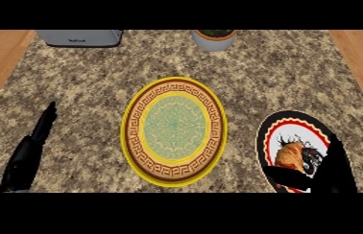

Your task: Pick the croissant from the plate and place it in the plate

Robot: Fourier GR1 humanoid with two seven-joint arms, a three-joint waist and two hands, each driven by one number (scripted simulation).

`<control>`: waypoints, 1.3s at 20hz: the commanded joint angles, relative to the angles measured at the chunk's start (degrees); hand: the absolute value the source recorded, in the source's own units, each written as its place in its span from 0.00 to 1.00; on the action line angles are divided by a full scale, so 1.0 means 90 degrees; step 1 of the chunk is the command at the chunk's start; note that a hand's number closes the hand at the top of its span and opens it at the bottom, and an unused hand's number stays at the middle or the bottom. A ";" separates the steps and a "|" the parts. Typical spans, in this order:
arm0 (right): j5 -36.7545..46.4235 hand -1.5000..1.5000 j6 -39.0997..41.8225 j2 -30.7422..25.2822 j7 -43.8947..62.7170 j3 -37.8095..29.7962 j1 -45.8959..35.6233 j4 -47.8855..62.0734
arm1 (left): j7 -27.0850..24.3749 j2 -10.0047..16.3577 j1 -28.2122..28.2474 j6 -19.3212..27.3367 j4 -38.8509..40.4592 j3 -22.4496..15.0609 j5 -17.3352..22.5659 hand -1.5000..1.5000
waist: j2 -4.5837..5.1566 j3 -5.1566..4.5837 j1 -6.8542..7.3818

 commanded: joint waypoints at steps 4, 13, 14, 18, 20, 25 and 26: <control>-0.0641 0.00 0.1591 -0.0111 0.0806 -0.0469 -0.0615 0.0117 | -0.0256 -0.0194 -0.0234 -0.0100 0.0629 0.0236 -0.0024 0.50 | -0.0012 0.0012 -0.0102; -0.1132 0.00 0.1259 -0.0001 0.0190 -0.0614 -0.0522 0.0951 | -0.0109 -0.0349 0.0103 -0.0179 0.0146 0.0281 -0.0318 0.50 | -0.0027 0.0018 -0.0086; -0.1229 0.00 0.1502 -0.0008 0.0086 -0.0953 -0.0691 0.1091 | 0.0422 -0.0430 0.0097 0.0012 -0.0292 0.0078 -0.0503 0.50 | -0.0028 0.0021 -0.0080; -0.1263 0.00 0.1316 -0.0001 0.0157 -0.0989 -0.1119 0.1660 | 0.0114 -0.0492 0.0091 -0.0230 -0.0056 0.0345 -0.0493 0.50 | -0.0023 0.0019 -0.0068; -0.1316 0.00 0.1600 -0.0018 0.0190 -0.1076 -0.0873 0.1370 | 0.0531 -0.0408 0.0238 -0.0257 -0.0632 0.0337 -0.0557 0.50 | -0.0030 0.0020 -0.0070; -0.1308 0.00 0.1222 -0.0001 -0.0146 -0.1197 -0.0932 0.1722 | 0.0511 -0.0531 0.0033 -0.0569 -0.0460 0.0590 -0.0710 0.50 | -0.0028 0.0020 -0.0078; -0.1277 0.00 0.0573 -0.0001 0.0009 -0.0404 -0.0444 0.1693 | 0.0158 -0.0514 -0.0280 -0.0684 0.0159 0.0797 -0.0613 0.50 | -0.0026 0.0019 -0.0097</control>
